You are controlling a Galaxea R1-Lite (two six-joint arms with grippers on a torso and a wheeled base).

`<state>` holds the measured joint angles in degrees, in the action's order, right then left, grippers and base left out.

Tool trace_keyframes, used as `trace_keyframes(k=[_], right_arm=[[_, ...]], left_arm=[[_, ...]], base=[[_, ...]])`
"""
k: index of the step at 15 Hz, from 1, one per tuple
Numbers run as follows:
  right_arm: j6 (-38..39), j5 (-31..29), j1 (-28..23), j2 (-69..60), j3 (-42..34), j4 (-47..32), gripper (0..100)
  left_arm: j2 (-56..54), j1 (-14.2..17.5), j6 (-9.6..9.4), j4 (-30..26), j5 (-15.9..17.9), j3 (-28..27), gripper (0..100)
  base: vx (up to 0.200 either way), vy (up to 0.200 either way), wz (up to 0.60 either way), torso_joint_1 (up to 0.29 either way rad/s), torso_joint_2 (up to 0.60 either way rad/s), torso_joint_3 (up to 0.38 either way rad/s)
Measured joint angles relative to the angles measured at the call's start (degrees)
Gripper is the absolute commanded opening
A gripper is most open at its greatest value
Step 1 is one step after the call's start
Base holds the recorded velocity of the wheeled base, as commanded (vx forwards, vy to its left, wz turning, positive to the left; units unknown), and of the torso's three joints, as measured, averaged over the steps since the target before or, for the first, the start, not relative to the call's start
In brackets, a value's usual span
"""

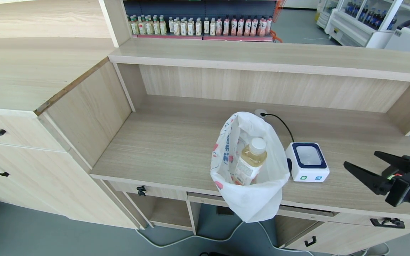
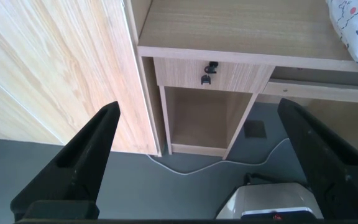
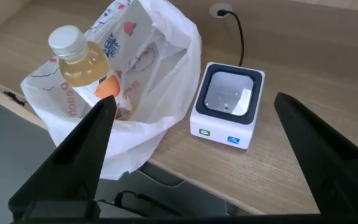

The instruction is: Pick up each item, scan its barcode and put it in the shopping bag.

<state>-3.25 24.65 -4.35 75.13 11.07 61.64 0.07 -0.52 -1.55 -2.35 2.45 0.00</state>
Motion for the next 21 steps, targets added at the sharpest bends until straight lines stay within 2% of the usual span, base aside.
trace_keyframes(k=[2, 5, 10, 12, 16, 21], right_arm=[[0.09, 0.01, -0.77, -0.99, 0.01, -0.02, 100], [0.20, -0.21, -1.71, -1.04, 0.96, -0.11, 100], [-2.16, -0.34, -11.17, 5.88, 7.97, -0.16, 100], [-2.35, -0.11, -13.23, 7.94, 8.87, -0.60, 100], [-2.66, -0.02, -13.75, 8.14, 6.18, -1.96, 100], [-3.19, 1.11, -11.65, 4.52, -0.07, -2.22, 100]], left_arm=[[0.00, 0.00, 0.05, 0.00, 0.01, 0.00, 100], [0.00, 0.01, 0.00, 0.00, 0.01, 0.00, 100], [0.00, -0.02, -0.12, 0.00, 0.00, 0.00, 100], [0.00, -0.02, -0.11, 0.00, 0.01, 0.00, 100], [0.00, 0.01, -0.17, 0.00, 0.01, 0.00, 100], [0.00, 0.00, -0.11, 0.00, 0.00, 0.00, 100]], base=[[0.000, 0.000, 0.00, 0.000, 0.00, 0.000], [0.000, -0.200, 0.00, -0.001, 0.00, 0.002], [0.000, -0.200, 0.00, 0.000, 0.00, 0.002], [0.000, -0.200, 0.00, 0.005, 0.00, 0.002], [0.000, -0.200, 0.00, -0.001, 0.00, 0.004], [0.000, -0.200, 0.00, 0.001, 0.00, 0.001]])
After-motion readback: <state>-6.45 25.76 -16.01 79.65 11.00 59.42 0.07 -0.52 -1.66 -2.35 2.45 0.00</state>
